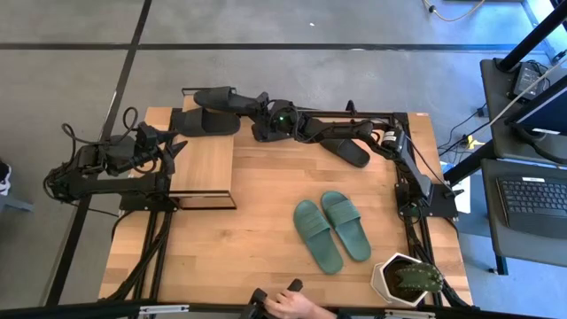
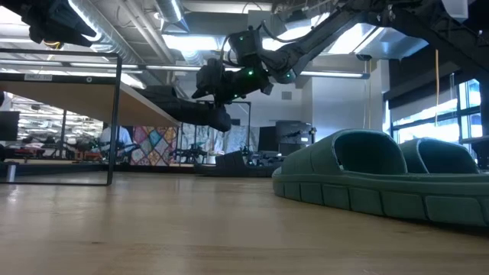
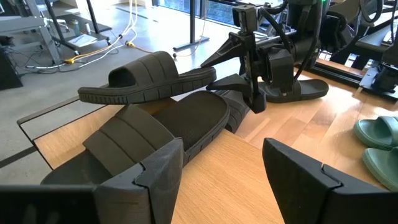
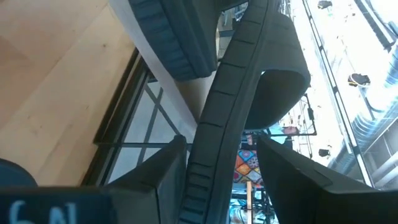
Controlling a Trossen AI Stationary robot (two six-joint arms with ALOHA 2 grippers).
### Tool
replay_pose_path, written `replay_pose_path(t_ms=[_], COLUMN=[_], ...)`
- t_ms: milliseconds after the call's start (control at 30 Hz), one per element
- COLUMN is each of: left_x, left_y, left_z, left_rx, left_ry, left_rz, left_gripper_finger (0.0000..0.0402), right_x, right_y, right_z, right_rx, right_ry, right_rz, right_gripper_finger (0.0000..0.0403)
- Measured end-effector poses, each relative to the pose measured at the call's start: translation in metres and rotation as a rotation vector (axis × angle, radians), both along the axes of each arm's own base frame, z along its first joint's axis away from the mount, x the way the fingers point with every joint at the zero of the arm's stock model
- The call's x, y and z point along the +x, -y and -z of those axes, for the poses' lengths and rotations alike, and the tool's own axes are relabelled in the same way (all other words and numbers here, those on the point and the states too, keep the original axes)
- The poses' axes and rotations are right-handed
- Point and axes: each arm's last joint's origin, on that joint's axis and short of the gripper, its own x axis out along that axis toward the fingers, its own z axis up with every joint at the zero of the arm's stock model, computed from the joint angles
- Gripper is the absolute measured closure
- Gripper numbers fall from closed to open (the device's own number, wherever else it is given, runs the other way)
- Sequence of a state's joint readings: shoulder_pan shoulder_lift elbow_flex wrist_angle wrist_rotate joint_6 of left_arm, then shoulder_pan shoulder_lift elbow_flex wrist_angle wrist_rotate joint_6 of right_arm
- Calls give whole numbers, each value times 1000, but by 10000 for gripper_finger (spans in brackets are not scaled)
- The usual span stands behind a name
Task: Pick and place slides into the shelf
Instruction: Put the black slipper on the shelf
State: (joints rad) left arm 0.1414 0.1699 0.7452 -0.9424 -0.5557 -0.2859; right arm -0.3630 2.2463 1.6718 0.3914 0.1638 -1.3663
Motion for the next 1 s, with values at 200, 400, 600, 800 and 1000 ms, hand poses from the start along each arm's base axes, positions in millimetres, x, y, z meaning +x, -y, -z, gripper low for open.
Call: replay_pose_path(t_ms=[200,400,600,800,1000], left_x=[0,0,6,48,88], left_y=[0,0,0,-6,-18], left_z=[0,0,-8,-15,-33], left_rx=[0,4,85,179,229], left_ry=[0,-2,-3,-207,-387], left_rz=[-1,0,56,107,-122], left_gripper_finger=[189,189,189,189,189], right_x=[1,2,2,2,2], right_y=[-3,-5,-5,-5,-5], right_z=[0,0,0,0,0], right_rx=[0,0,0,-3,-4], right_ry=[0,0,0,-1,-2], right_rz=[-6,-10,-10,-10,-11], right_gripper_finger=[209,209,209,209,209])
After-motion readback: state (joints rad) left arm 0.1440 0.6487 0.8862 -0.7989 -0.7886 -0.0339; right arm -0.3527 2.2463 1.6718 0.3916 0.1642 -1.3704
